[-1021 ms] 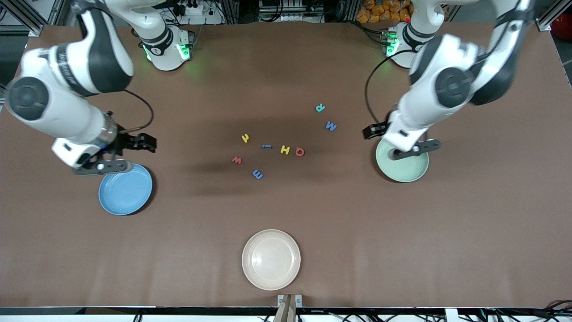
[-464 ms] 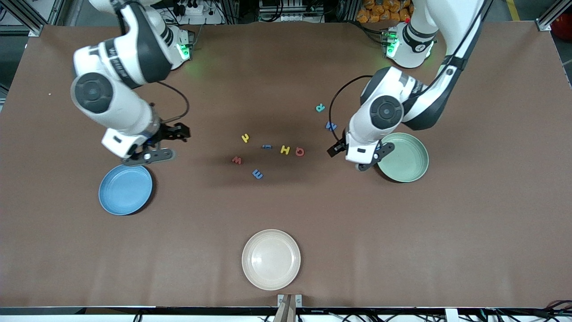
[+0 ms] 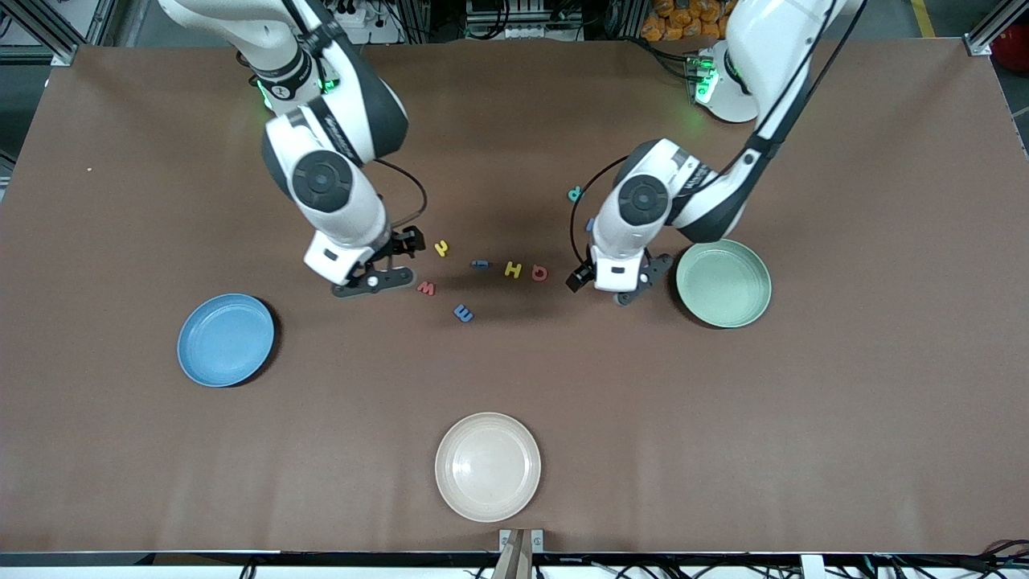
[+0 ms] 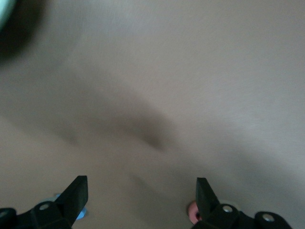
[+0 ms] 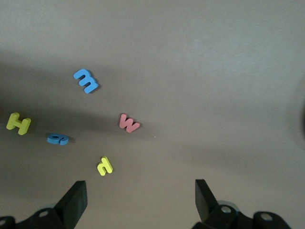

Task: Sort upper and lower case letters into plates

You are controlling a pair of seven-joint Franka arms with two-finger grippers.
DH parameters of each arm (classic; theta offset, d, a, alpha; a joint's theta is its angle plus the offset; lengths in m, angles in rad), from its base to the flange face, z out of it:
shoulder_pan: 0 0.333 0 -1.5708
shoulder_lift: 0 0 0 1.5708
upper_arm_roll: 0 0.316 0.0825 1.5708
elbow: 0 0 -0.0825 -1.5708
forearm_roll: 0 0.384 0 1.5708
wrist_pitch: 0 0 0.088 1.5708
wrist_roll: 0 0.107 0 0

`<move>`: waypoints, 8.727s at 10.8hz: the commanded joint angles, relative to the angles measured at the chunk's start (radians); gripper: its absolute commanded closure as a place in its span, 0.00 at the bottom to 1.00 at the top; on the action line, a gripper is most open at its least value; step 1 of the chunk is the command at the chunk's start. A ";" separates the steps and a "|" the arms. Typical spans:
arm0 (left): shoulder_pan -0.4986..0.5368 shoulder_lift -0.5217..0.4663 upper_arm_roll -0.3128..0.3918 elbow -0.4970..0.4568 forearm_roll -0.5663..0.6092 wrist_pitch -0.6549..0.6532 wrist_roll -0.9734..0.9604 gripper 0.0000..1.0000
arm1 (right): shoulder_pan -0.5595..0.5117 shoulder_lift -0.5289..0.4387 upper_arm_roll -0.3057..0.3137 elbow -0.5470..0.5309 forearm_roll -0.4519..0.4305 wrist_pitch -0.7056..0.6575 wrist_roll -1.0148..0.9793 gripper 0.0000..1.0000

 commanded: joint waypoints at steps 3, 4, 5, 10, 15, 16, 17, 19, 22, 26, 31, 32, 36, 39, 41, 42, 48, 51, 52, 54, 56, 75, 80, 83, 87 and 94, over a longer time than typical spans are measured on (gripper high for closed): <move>0.008 -0.076 0.009 -0.138 0.058 0.005 -0.100 0.00 | 0.073 0.018 -0.007 -0.175 0.003 0.240 0.039 0.00; 0.033 -0.085 0.003 -0.143 0.058 -0.013 -0.107 0.00 | 0.086 0.019 -0.007 -0.192 0.003 0.252 0.043 0.00; 0.035 -0.085 0.000 -0.142 0.049 -0.016 -0.149 0.00 | 0.097 0.019 -0.005 -0.218 0.003 0.280 0.043 0.00; 0.040 -0.076 -0.040 -0.142 0.018 -0.006 -0.257 0.00 | 0.152 0.037 -0.005 -0.327 0.002 0.458 0.035 0.00; 0.086 -0.084 -0.101 -0.240 -0.048 0.121 -0.262 0.00 | 0.185 0.088 -0.007 -0.389 0.002 0.587 0.041 0.00; 0.087 -0.085 -0.106 -0.258 -0.048 0.146 -0.277 0.00 | 0.183 0.093 -0.008 -0.389 0.000 0.599 0.041 0.00; 0.086 -0.085 -0.112 -0.263 -0.048 0.152 -0.298 0.00 | 0.185 0.097 -0.008 -0.387 0.000 0.604 0.041 0.00; 0.086 -0.090 -0.115 -0.269 -0.048 0.152 -0.314 0.00 | 0.185 0.119 -0.008 -0.387 -0.001 0.637 0.041 0.00; 0.087 -0.091 -0.134 -0.287 -0.047 0.152 -0.332 0.00 | 0.183 0.122 -0.008 -0.389 -0.003 0.650 0.041 0.00; 0.098 -0.123 -0.132 -0.381 -0.036 0.253 -0.329 0.00 | 0.183 0.114 -0.008 -0.389 -0.003 0.648 0.041 0.00; 0.098 -0.107 -0.132 -0.378 -0.033 0.255 -0.332 0.00 | 0.185 0.105 -0.008 -0.390 -0.004 0.628 0.040 0.44; 0.097 -0.094 -0.132 -0.377 -0.030 0.264 -0.332 0.00 | 0.183 0.097 -0.008 -0.390 -0.004 0.616 0.041 0.72; 0.084 -0.084 -0.132 -0.378 -0.031 0.283 -0.334 0.00 | 0.180 0.050 -0.008 -0.390 -0.003 0.524 0.041 0.96; 0.083 -0.064 -0.132 -0.380 -0.030 0.304 -0.332 0.00 | 0.157 0.028 -0.013 -0.384 -0.004 0.518 0.032 1.00; 0.083 -0.064 -0.132 -0.380 -0.030 0.304 -0.332 0.09 | 0.114 0.004 -0.014 -0.364 -0.007 0.490 0.029 1.00; 0.083 -0.065 -0.132 -0.380 -0.030 0.304 -0.332 0.27 | 0.076 0.002 -0.016 -0.332 -0.015 0.443 0.024 1.00; 0.083 -0.065 -0.132 -0.380 -0.024 0.304 -0.331 0.58 | -0.200 0.008 -0.033 -0.249 -0.185 0.351 -0.067 1.00; 0.086 -0.067 -0.132 -0.378 -0.024 0.303 -0.329 0.77 | -0.318 0.008 -0.036 -0.211 -0.286 0.311 -0.088 1.00; 0.092 -0.071 -0.132 -0.375 -0.022 0.300 -0.324 0.79 | -0.349 0.013 -0.037 -0.188 -0.326 0.283 -0.086 1.00; 0.095 -0.077 -0.131 -0.367 -0.022 0.297 -0.318 0.79 | -0.442 0.027 -0.036 -0.150 -0.424 0.295 -0.089 1.00; 0.104 -0.125 -0.128 -0.367 -0.022 0.236 -0.292 0.80 | -0.479 0.038 -0.034 -0.122 -0.451 0.317 -0.089 0.93; 0.341 -0.242 -0.013 -0.260 -0.152 -0.115 0.436 0.00 | -0.058 0.045 -0.019 -0.090 -0.160 0.326 0.056 0.00; 0.037 -0.186 -0.013 -0.162 -0.222 0.002 -0.012 0.00 | 0.050 0.113 -0.021 -0.054 -0.067 0.327 0.369 0.00; -0.058 -0.150 -0.010 -0.107 -0.212 0.016 -0.132 0.00 | 0.016 0.101 -0.022 -0.057 -0.067 0.274 0.437 0.00; -0.150 -0.084 -0.032 -0.106 -0.086 0.062 -0.223 0.00 | -0.178 0.067 -0.021 -0.053 -0.066 0.266 0.438 0.00; -0.132 -0.172 -0.109 -0.374 0.110 0.178 -0.212 0.00 | -0.239 0.077 -0.021 -0.054 -0.021 0.304 0.440 0.00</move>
